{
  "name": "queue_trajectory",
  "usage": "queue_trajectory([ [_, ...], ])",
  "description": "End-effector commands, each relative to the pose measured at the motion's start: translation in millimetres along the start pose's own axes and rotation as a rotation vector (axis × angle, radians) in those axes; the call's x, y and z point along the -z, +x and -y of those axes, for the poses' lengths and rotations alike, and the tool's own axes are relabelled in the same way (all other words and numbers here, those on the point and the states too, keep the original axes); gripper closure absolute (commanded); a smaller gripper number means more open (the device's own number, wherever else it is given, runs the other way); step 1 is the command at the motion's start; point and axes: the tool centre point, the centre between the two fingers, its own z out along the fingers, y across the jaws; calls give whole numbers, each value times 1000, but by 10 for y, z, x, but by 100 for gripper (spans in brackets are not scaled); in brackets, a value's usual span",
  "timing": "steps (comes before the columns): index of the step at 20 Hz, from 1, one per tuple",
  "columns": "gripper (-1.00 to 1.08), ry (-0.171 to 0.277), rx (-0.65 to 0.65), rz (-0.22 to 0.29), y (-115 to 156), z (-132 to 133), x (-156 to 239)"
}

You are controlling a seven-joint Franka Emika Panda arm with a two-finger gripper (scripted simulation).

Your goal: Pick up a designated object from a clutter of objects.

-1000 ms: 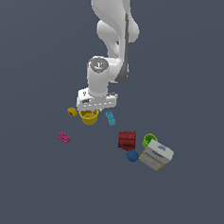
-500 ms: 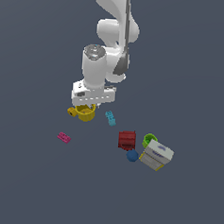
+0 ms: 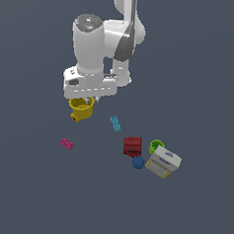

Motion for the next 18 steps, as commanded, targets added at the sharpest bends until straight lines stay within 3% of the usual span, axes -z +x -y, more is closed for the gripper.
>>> queue_trajectory([
  [1,108,-1,0,-2,21,-79,240],
  [18,108,-3,-1,0,186,-579,1606],
])
